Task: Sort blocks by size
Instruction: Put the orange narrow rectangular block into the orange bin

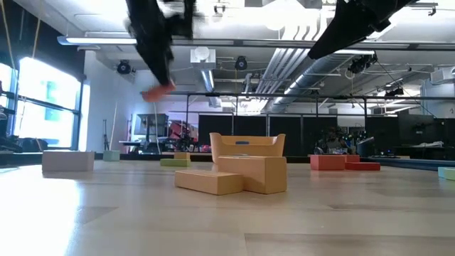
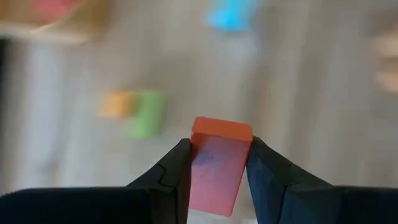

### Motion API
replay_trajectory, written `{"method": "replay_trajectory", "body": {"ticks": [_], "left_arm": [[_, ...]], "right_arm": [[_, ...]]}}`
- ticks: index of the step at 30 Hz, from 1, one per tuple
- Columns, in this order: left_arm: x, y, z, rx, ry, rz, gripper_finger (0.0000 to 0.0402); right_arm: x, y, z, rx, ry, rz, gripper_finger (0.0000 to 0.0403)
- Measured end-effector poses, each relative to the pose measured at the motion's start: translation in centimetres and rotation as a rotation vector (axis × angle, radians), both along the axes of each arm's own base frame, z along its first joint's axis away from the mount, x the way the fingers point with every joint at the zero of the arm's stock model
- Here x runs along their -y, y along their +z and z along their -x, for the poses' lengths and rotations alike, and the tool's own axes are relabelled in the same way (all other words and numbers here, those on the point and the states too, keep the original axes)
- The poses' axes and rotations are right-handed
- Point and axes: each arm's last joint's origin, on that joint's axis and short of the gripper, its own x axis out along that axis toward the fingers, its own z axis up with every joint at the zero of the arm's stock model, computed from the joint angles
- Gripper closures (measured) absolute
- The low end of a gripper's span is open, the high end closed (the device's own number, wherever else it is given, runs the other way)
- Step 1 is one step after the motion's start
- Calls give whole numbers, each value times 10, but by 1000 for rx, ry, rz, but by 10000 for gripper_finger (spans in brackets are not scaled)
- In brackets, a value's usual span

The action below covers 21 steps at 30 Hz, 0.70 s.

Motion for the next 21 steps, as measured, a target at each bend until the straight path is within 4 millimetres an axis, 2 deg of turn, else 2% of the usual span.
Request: {"method": "replay_trajectory", "body": {"ticks": [3, 5, 8, 10, 13, 16, 21], "left_arm": [[68, 11, 8, 18, -69, 37, 300], [108, 15, 21, 18, -44, 72, 300], [157, 16, 49, -36, 109, 138, 300], [182, 15, 70, -87, 250, 172, 300], [210, 13, 99, -127, 450, 203, 300], [228, 13, 117, -118, 582, 237, 300], [244, -4, 116, -190, 687, 223, 300]], "right_arm": [[0, 0, 0, -9, 7, 13, 197], [1, 0, 0, -14, 12, 20, 197], [1, 0, 0, -15, 13, 25, 197], [1, 1, -1, -12, 12, 41, 197], [0, 2, -2, -8, 22, 58, 197], [-1, 3, -4, 1, 39, 66, 197], [-2, 5, -5, 14, 49, 65, 197]]}}
